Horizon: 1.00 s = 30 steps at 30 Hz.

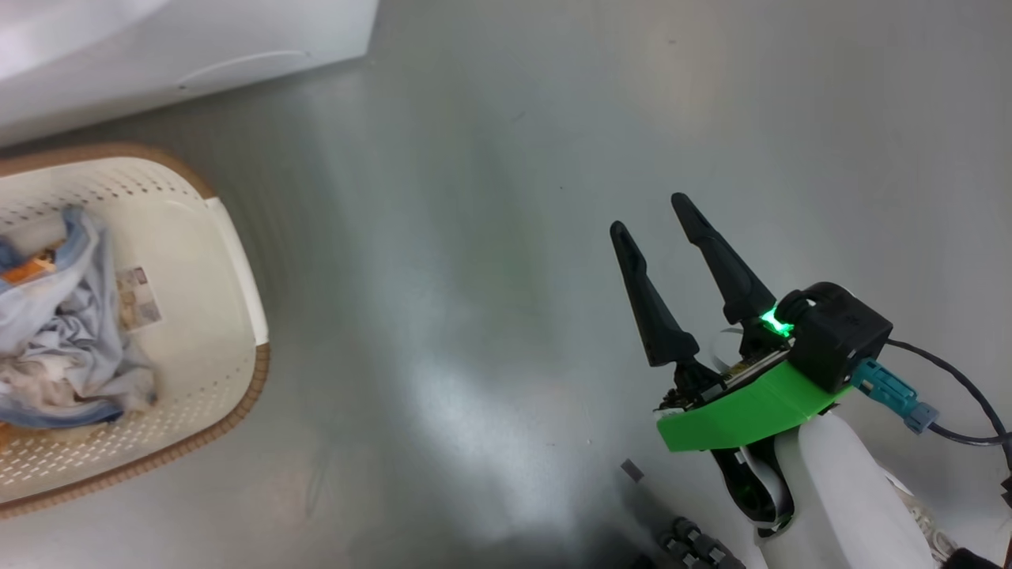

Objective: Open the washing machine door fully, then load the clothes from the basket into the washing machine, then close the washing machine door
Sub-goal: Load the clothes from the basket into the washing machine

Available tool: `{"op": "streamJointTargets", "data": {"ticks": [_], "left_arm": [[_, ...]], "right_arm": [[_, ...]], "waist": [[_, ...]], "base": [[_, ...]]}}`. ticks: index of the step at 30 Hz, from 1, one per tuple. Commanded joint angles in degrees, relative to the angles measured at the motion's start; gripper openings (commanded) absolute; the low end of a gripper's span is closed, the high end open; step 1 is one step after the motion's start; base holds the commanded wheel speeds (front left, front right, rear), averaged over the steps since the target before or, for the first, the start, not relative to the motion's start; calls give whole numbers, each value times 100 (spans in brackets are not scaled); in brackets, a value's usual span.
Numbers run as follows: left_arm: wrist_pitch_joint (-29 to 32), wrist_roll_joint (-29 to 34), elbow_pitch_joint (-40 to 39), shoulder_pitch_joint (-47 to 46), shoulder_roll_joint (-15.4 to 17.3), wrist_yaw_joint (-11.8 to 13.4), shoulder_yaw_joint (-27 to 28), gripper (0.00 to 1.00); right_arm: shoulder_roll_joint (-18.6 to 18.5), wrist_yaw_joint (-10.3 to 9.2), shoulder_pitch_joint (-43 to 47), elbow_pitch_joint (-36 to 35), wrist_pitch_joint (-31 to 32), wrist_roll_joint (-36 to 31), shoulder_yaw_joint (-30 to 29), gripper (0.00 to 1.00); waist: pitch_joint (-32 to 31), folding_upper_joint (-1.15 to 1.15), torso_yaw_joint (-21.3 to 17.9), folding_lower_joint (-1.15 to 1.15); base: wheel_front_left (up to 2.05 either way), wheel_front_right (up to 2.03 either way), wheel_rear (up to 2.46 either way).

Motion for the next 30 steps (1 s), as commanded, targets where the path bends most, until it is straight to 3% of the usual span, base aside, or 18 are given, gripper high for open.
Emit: {"op": "streamJointTargets", "data": {"ticks": [1, 9, 24, 25, 27, 28, 30], "left_arm": [[-133, 85, -125, -174, 317, 84, 51, 0], [-1427, 382, -152, -756, 256, 399, 98, 0], [-1341, 85, 779, -312, -25, -119, 50, 0], [-1324, 79, 824, -289, -35, -145, 25, 5], [-1264, 35, 921, -243, -59, -191, 3, 36], [-1232, 8, 965, -218, -72, -209, -3, 46], [-1168, -26, 1044, -166, -85, -233, -22, 100]], "right_arm": [[21, 9, 42, -142, -68, 28, 149, 100], [21, 9, -46, -179, -68, 34, 198, 100], [21, 9, -148, -168, -69, -34, 120, 100], [21, 9, -157, -161, -69, -40, 121, 100], [21, 9, -175, -145, -69, -46, 126, 100], [21, 9, -183, -139, -69, -48, 128, 100], [21, 9, -192, -123, -69, -49, 127, 100]], "waist": [[88, 0, -75, 0], [192, 0, -77, 0], [235, 0, 185, 0], [228, 0, 200, 0], [207, 0, 226, 0], [194, 0, 238, 0], [163, 0, 257, 0]], "base": [[0, 0, 0], [0, 0, 0], [0, 0, 0], [0, 0, 0], [0, 0, 0], [0, 0, 0], [0, 0, 0]]}}
